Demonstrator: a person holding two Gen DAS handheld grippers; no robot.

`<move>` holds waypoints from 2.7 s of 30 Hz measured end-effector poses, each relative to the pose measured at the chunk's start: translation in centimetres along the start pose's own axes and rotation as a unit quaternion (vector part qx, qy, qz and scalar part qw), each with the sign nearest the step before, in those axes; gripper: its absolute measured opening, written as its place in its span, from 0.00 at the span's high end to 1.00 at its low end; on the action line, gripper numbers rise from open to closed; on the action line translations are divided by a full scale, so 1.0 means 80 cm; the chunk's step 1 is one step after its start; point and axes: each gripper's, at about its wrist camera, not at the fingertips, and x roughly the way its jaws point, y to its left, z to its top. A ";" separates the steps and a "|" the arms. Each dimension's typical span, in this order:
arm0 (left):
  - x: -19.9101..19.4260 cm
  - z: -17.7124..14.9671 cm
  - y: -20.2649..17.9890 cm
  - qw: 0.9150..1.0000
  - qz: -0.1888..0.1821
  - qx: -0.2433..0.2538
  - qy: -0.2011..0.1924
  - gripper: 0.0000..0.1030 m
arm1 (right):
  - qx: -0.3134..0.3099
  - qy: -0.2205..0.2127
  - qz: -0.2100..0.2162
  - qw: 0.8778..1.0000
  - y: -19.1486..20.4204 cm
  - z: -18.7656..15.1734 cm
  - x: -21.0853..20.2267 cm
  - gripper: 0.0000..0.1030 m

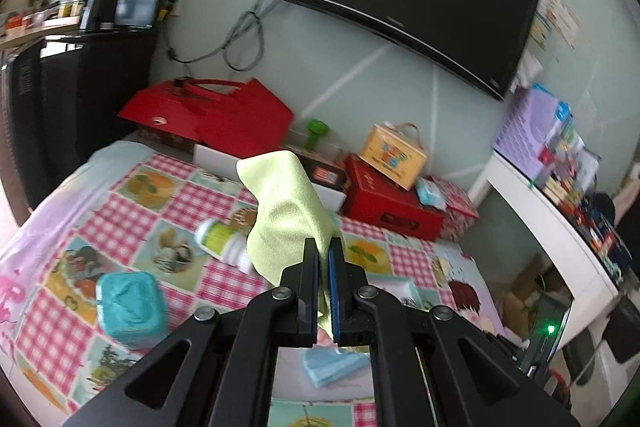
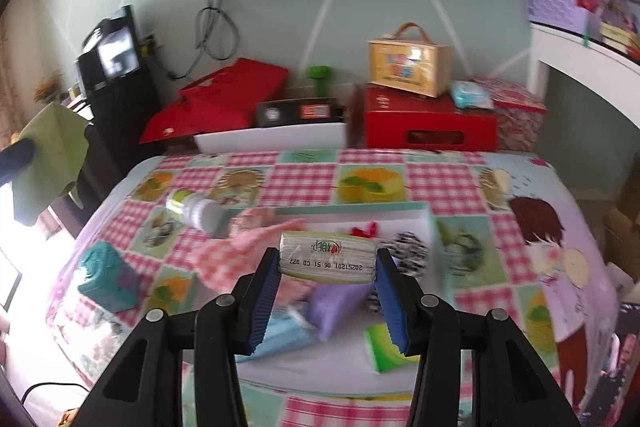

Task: Organize soft objects

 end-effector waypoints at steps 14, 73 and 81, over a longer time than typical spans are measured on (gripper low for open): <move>0.095 -0.058 -0.042 0.994 -0.021 0.039 0.097 0.96 | 0.030 0.042 -0.032 0.998 -0.041 -0.013 0.024 0.51; 0.164 -0.105 0.051 0.968 0.146 0.015 0.204 0.03 | -0.033 0.144 -0.066 0.987 0.006 -0.042 0.099 0.00; 0.155 -0.101 0.045 0.965 0.172 0.046 0.194 0.03 | -0.031 0.148 -0.077 0.986 0.008 -0.044 0.092 0.00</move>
